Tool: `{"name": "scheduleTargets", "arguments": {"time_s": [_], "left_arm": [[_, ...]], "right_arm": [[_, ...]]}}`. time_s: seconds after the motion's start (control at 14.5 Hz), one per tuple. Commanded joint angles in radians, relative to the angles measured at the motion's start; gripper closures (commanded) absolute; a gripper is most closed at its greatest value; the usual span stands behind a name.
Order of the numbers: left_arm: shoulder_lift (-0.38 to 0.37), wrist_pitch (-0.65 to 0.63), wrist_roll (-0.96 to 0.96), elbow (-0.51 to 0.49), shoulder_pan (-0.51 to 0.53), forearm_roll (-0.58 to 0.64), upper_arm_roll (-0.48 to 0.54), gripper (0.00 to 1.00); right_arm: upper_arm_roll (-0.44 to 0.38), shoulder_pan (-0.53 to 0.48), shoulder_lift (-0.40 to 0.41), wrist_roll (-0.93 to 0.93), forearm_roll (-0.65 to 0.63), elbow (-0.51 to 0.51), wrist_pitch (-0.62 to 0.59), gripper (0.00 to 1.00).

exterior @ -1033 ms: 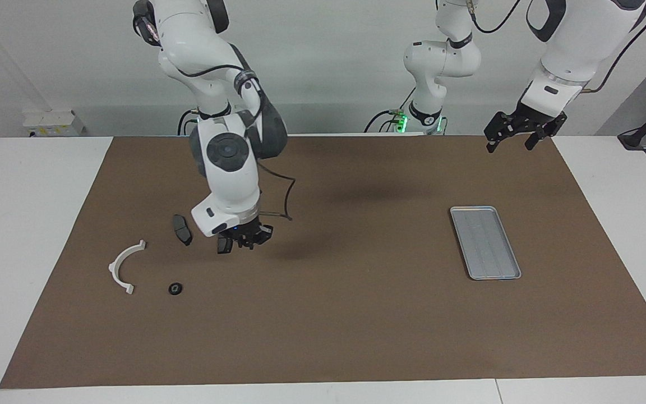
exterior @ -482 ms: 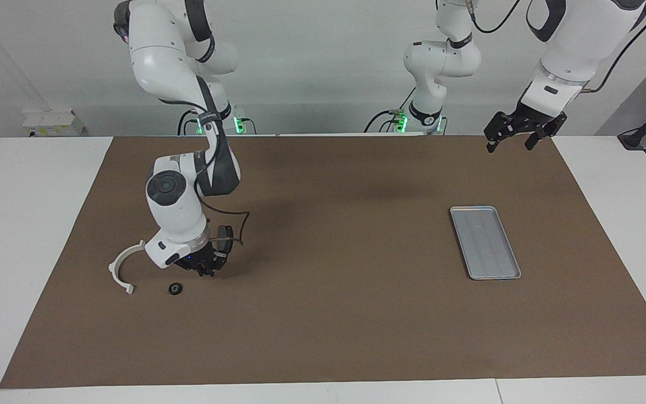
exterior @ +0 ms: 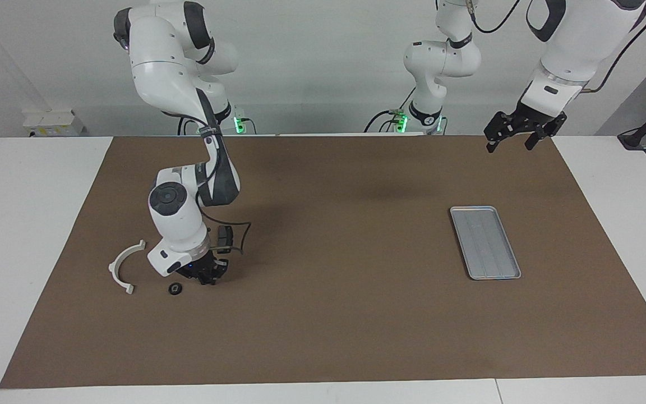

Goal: Place bearing gear from tray to pile
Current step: 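Carry the bearing to the pile beside the white arc and release it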

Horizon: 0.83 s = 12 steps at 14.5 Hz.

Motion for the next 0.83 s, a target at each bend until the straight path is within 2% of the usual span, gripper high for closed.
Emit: {"name": "scheduleTargets", "arguments": {"time_s": [0.0,0.76], "left_arm": [[-0.008,-0.004,-0.003,-0.009,-0.003,-0.004,0.005,0.0],[-0.008,-0.004,-0.003,-0.009,-0.003,-0.004,0.005,0.0]], "right_arm": [[0.016,-0.011,-0.007,-0.002,0.0,-0.004,0.008,0.0],[0.016,-0.033,-0.119,-0.012,0.0,-0.001,-0.037,0.0]]}}
